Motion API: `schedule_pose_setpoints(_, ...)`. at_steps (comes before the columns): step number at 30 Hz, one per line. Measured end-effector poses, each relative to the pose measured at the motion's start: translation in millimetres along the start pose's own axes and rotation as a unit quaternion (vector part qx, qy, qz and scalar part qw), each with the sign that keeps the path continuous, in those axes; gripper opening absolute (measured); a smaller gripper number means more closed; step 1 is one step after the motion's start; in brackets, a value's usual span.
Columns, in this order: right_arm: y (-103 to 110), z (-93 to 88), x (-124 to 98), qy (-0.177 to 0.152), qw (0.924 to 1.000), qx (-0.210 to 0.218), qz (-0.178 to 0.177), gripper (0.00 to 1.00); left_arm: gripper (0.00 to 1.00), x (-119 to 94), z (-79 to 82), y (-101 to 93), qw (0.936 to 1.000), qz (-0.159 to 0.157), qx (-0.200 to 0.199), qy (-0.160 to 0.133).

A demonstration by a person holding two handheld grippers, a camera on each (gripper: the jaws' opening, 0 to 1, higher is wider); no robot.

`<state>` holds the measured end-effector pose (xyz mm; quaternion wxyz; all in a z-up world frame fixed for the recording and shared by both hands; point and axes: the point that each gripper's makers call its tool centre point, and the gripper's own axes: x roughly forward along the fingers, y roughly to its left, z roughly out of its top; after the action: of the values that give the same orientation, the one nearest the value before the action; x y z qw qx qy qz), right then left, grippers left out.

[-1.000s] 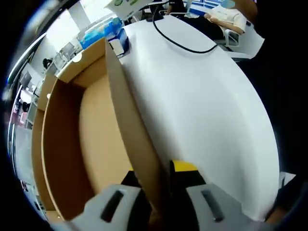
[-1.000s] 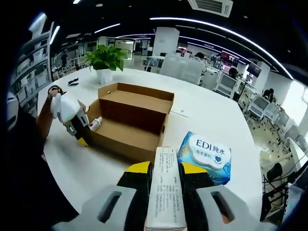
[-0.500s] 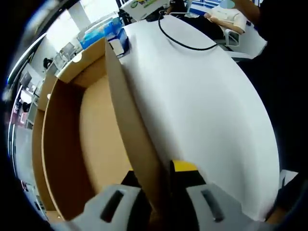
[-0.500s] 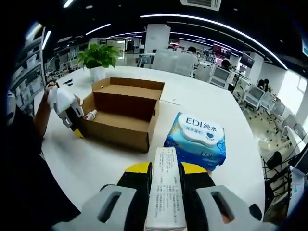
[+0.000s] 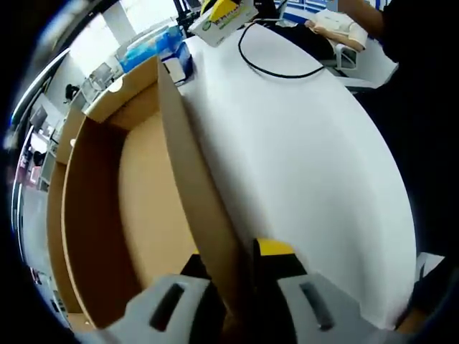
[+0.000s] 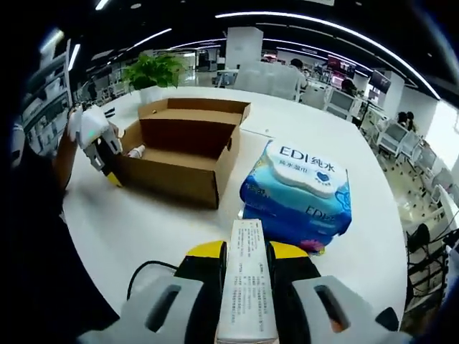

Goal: Operate the shoe box by opening the lid, removing the specified soft item, and placing it in the target area until the item is outside and the box remains undamaged.

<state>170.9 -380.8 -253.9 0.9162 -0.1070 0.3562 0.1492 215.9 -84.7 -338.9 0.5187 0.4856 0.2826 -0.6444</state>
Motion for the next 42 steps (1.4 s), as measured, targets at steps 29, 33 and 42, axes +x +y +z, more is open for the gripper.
schedule_pose_setpoints(29,0,-40.1,42,0.033,0.9633,-0.209,0.165,0.22,0.12,-1,2.5,-3.5,1.0,-0.002,-0.005,-0.003)
schedule_pose_setpoints(33,1,-46.6,43,0.037,0.9638,-0.197,0.176,0.22,0.12,-1,2.6,-3.8,1.0,-0.002,-0.006,-0.004)
schedule_pose_setpoints(42,8,-42.2,42,0.055,0.956,-0.23,0.174,0.22,0.12,-1,2.5,-3.8,1.0,-0.002,-0.007,-0.004)
